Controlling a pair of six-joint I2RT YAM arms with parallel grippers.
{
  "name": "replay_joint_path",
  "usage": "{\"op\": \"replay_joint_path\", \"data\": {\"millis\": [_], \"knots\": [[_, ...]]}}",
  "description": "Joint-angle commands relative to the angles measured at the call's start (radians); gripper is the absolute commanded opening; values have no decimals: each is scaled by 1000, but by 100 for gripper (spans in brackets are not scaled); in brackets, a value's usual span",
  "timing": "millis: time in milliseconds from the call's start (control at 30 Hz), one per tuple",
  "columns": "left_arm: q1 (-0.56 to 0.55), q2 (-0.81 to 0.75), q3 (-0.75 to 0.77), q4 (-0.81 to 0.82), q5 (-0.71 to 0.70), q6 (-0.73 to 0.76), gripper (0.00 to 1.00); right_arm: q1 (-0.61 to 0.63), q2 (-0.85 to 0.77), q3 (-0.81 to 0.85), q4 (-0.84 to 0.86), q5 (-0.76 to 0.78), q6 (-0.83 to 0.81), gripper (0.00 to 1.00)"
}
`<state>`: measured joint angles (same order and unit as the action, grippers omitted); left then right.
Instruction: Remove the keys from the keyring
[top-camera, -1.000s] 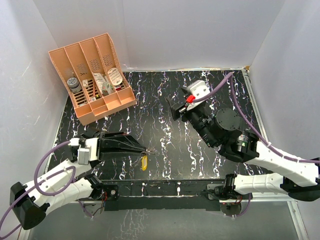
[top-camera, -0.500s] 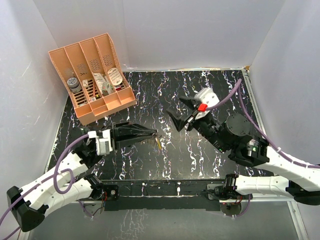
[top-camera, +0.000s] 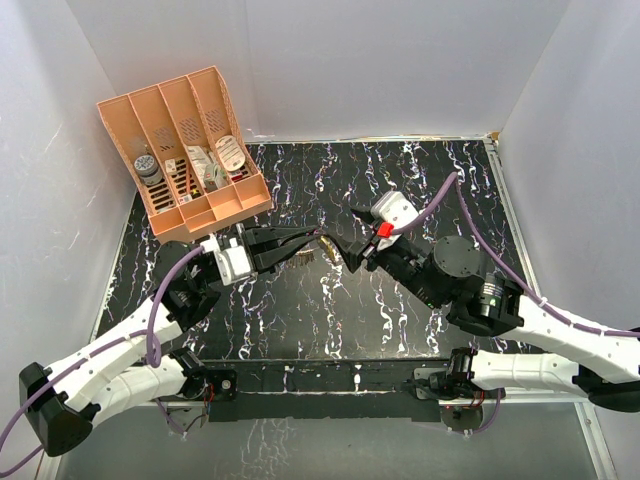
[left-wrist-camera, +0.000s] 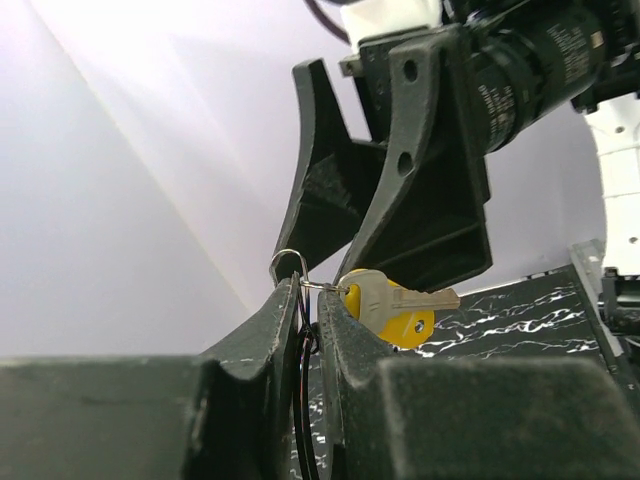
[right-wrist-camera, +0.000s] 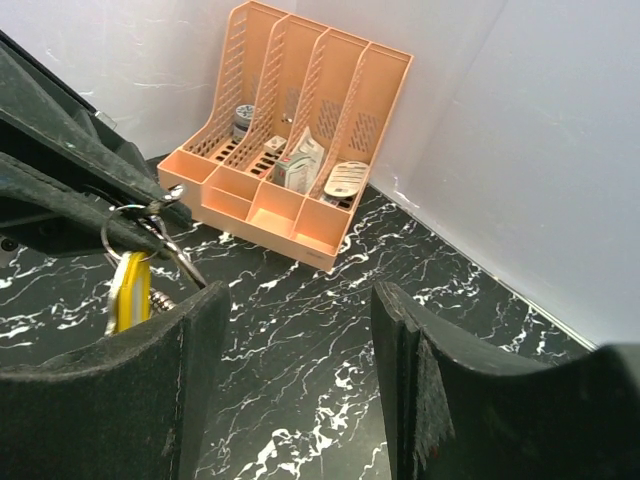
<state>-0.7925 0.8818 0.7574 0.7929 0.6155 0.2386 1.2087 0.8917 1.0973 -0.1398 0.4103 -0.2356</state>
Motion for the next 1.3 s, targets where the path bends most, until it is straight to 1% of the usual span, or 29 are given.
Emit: {"op": "replay_joint_path", "data": {"millis": [0,33,133,300,833,933,1133,1267], "knots": [[0,-9,42,-8,-102,56,0,18,-6,40,52,55,-52,56],[-1,-12,40,-9,-102,56,0,18,-10,42,56,86,-65,56],[0,-13,38,-27,-126,72,0,18,-31,48,74,104,-78,57],[-1,-6,34,-31,-160,87,0,18,-52,69,74,53,-71,58],[0,7,26,-4,-168,65,0,18,20,98,51,-106,-23,58],[-1,10,22,5,-172,59,0,18,26,101,51,-107,-15,55],[-1,8,22,10,-161,47,0,18,37,95,60,-92,-12,42],[-1,10,17,21,-158,36,0,18,44,92,67,-89,-11,41]]}}
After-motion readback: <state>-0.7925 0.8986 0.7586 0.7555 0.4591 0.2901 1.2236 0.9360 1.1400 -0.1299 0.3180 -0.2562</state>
